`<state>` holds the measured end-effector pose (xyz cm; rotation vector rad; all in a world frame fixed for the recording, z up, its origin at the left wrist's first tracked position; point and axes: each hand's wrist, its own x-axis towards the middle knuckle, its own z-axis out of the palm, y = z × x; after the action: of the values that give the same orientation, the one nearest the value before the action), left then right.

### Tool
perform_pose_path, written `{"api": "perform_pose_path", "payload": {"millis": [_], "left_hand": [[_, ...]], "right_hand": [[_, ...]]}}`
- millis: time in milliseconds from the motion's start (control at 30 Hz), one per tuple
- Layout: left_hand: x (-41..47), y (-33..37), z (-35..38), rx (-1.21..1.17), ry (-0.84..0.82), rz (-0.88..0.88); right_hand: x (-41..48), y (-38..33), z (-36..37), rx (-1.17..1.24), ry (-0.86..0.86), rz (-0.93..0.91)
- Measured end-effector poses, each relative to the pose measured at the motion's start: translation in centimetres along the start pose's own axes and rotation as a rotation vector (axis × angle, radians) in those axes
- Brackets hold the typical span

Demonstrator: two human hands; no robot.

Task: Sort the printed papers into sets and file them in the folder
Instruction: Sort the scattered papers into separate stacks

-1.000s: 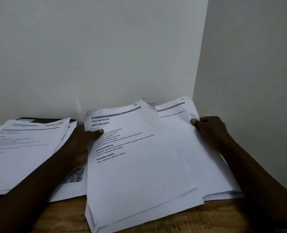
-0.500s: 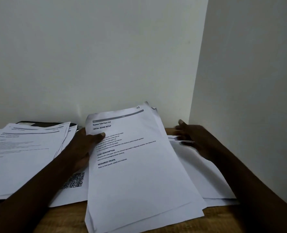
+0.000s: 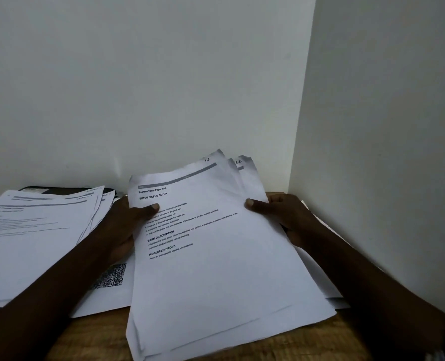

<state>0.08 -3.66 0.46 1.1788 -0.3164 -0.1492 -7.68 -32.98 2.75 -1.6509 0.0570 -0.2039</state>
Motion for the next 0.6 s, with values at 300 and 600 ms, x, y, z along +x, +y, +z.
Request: {"api": "perform_pose_path", "payload": {"millis": [300, 600], "left_hand": [[-0.1, 0.1, 0.2, -0.013, 0.015, -0.003], [-0.4, 0.4, 0.0, -0.01, 0.027, -0.023]], "right_hand": [[0.9, 0.5, -0.3, -0.109, 0.157, -0.098], [1.0, -0.5, -7.8, -0.913, 0.53, 0.046]]}}
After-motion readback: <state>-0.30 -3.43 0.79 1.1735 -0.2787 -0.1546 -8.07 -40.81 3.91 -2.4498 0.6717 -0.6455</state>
